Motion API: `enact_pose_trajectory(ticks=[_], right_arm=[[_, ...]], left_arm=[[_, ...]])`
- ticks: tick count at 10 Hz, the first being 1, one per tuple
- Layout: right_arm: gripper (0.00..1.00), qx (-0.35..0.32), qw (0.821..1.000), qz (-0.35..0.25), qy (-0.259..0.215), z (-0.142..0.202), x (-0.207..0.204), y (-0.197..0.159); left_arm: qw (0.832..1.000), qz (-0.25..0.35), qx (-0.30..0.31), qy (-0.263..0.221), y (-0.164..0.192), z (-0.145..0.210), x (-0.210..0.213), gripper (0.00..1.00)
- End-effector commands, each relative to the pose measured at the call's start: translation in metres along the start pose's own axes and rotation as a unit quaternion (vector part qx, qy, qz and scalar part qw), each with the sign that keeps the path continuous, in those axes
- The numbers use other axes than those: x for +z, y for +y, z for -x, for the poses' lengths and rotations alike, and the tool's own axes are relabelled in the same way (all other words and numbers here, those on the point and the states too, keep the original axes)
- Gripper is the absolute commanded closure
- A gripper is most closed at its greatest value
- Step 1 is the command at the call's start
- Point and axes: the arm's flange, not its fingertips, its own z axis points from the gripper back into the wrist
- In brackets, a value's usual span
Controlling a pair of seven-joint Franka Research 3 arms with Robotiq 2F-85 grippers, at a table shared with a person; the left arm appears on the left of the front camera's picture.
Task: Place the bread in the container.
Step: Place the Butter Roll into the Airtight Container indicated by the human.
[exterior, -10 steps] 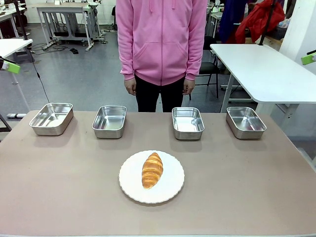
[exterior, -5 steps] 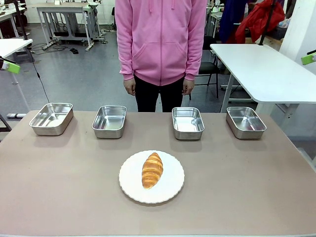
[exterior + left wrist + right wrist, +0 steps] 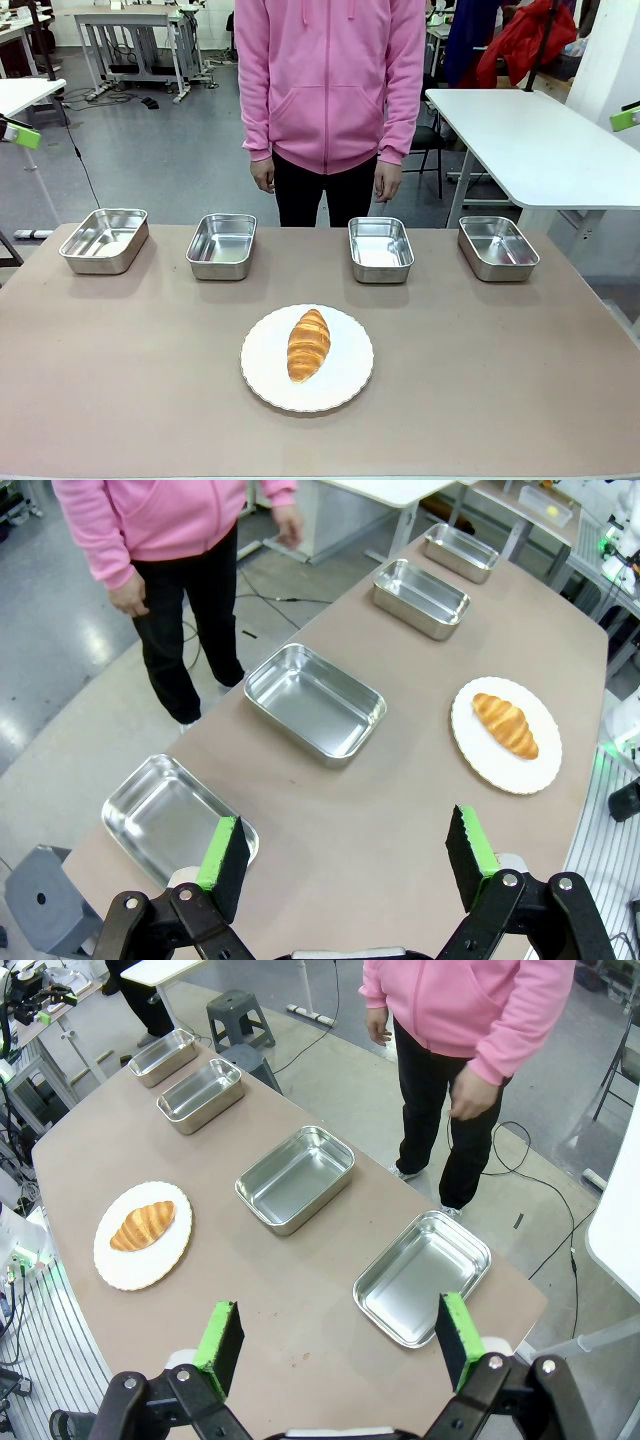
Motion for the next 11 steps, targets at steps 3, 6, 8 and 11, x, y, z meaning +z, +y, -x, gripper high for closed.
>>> enact_pose_trajectory(ticks=[3, 6, 8, 11], right_arm=[[0.0, 0.004, 1.0, -0.003, -0.004, -0.0002, -0.0002, -0.0002], [0.0, 0.004, 1.0, -0.003, -0.004, -0.0002, -0.0002, -0.0002], [0.0, 0.004, 1.0, -0.003, -0.004, -0.0002, -0.0002, -0.0002], [0.0, 0.004, 1.0, -0.003, -0.004, -0.0002, -0.0002, -0.0002]], left_arm=[[1.0, 0.003, 0.001, -0.002, -0.0002, 0.0006, 0.0006, 0.0], [1.0, 0.003, 0.001, -0.002, -0.0002, 0.0006, 0.0006, 0.0], [1.0, 0.003, 0.001, -0.002, -0.0002, 0.0006, 0.0006, 0.0], [1.0, 0.003, 0.001, -0.002, -0.0002, 0.0006, 0.0006, 0.0]])
